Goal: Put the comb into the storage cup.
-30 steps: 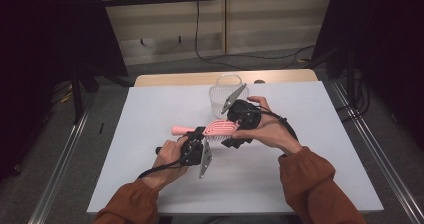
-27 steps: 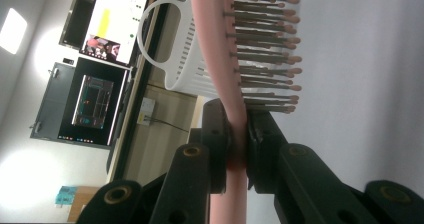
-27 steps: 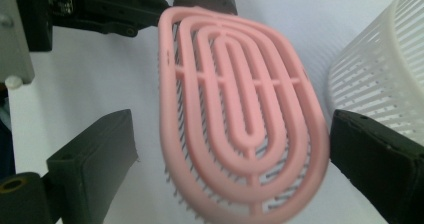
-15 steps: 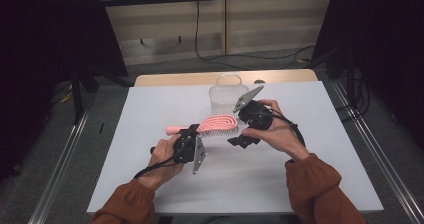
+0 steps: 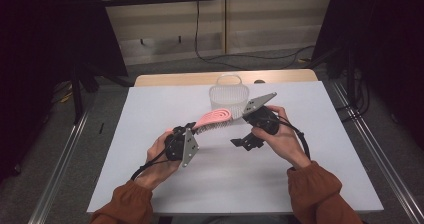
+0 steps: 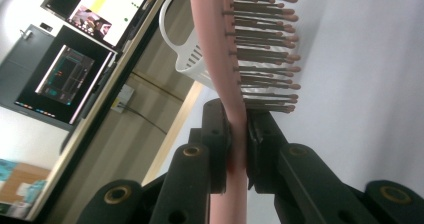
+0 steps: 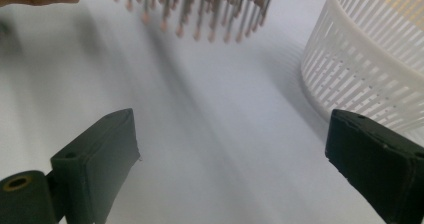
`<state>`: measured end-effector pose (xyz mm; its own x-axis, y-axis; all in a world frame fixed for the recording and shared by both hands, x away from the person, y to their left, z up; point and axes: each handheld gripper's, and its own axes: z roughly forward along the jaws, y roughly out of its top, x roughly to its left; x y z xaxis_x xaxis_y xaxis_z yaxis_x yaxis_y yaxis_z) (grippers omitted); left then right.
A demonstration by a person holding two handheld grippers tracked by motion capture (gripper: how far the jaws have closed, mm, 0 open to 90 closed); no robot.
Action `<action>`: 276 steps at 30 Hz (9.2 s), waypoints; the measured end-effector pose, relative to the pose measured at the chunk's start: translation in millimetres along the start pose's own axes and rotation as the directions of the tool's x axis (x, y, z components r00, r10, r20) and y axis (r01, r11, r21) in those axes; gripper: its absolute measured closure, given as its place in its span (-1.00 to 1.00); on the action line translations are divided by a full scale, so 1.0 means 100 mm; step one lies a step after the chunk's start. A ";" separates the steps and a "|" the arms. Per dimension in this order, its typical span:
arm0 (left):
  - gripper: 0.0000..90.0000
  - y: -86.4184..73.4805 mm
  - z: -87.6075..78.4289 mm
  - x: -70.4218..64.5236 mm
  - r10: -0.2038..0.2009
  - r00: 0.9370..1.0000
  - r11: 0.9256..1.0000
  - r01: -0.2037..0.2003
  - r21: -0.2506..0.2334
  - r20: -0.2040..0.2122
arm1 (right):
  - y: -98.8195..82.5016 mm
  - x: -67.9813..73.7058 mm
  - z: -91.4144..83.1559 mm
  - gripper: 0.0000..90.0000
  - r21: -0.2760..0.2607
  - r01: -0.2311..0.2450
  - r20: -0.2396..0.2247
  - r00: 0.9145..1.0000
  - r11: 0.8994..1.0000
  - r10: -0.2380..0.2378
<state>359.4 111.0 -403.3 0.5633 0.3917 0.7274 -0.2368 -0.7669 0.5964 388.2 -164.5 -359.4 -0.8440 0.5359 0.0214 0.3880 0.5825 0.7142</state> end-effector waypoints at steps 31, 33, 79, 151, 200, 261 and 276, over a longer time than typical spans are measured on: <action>0.80 -0.17 -0.02 0.17 -0.401 0.898 0.903 0.421 -0.089 0.182 | -0.29 0.02 -0.06 -0.90 -0.168 -0.114 -0.017 0.994 0.979 0.112; 0.80 -0.18 -0.04 0.18 -0.408 0.892 0.897 0.431 -0.096 0.194 | -0.30 0.04 -0.05 -0.90 -0.179 -0.110 -0.015 0.994 0.978 0.109; 0.80 -0.34 -0.21 0.20 -0.564 0.690 0.707 0.687 -0.166 0.454 | -0.62 0.21 -0.20 -0.91 -0.490 -0.120 0.043 0.986 0.864 0.161; 0.80 0.06 0.14 -0.05 -0.388 0.576 0.703 0.690 -0.173 0.719 | -0.09 0.24 -0.06 -0.40 -0.607 -0.103 -0.258 0.963 0.788 -0.073; -0.02 0.10 0.15 -0.13 -0.429 0.629 0.718 0.673 -0.178 0.649 | -0.06 0.30 -0.13 0.43 -0.607 -0.075 -0.235 0.968 0.791 -0.088; -0.97 -0.56 -0.51 0.23 -0.726 0.623 0.596 0.781 -0.186 0.291 | -0.04 0.02 -0.35 0.43 -0.640 -0.114 -0.056 0.993 0.760 0.101; -0.94 -0.82 -0.84 0.21 -0.747 0.624 0.590 0.781 -0.205 0.228 | 0.01 -0.08 -0.38 0.43 -0.652 -0.105 -0.016 0.992 0.751 0.125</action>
<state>324.7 225.0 -408.7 0.7092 0.7016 -0.0689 0.1376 -0.0420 0.9896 381.8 -191.4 -332.2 -0.7945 0.5949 0.1217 0.1389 -0.0169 0.9902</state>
